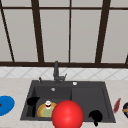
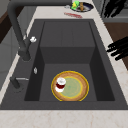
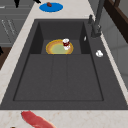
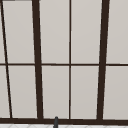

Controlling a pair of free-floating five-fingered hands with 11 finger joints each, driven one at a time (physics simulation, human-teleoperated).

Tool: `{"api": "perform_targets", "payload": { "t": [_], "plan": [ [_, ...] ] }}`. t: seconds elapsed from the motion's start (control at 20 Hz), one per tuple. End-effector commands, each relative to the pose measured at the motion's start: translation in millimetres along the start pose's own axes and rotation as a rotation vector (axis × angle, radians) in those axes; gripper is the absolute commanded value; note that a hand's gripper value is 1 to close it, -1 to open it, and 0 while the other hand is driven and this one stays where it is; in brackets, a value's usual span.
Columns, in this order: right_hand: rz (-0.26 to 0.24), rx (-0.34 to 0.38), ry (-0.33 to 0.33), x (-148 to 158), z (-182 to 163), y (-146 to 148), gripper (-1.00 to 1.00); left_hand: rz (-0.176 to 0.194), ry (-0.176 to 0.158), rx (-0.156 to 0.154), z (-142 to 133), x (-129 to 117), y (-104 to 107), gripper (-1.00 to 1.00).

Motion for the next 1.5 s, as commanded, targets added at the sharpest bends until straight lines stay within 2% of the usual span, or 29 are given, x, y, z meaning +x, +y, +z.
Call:
{"api": "perform_targets", "payload": {
  "t": [0.0,0.5,0.55,0.7,0.75,0.9,0.95,1.0,1.05,1.15,1.25,1.3,1.35,1.45],
  "plan": [
    [0.0,0.0,0.0,0,0,0,0.0,-0.006,0.043,-0.013,-7,28,-5,-1.0],
    [0.0,0.0,0.0,0,0,0,0.0,-0.009,0.058,-0.013,-28,89,-37,-1.0],
    [0.0,0.0,0.0,0,0,0,0.0,-0.011,0.067,-0.016,-33,91,-41,-1.0],
    [0.0,0.0,0.0,0,0,0,0.0,-0.009,0.052,-0.045,-40,104,-57,-1.0],
    [0.0,0.0,0.0,0,0,0,0.0,0.011,0.04,-0.053,-38,104,-62,-1.0],
    [0.0,0.0,0.0,0,0,0,0.0,0.034,0.047,-0.024,-41,103,-64,-1.0],
    [0.0,0.0,0.0,0,0,0,0.0,0.049,0.029,-0.023,-38,104,-63,-1.0],
    [0.0,0.0,0.0,0,0,0,0.0,0.009,-0.007,-0.043,-47,104,-62,-1.0],
    [0.0,0.0,0.0,0,0,0,0.0,0.005,0.04,0.007,-40,103,-62,-1.0],
    [0.0,0.0,0.0,0,0,0,0.0,0.008,0.024,-0.026,-43,103,-63,-1.0],
    [0.0,0.0,0.0,0,0,0,0.0,0.008,0.019,-0.018,-43,103,-62,-1.0],
    [0.0,0.0,0.0,0,0,0,0.0,0.022,0.021,-0.018,-43,99,-61,-1.0],
    [0.0,0.0,0.0,0,0,0,0.0,0.008,0.023,-0.015,-43,95,-59,-1.0],
    [0.0,0.0,0.0,0,0,0,0.0,0.008,0.035,0.0,-44,77,-52,-1.0]
  ]
}}
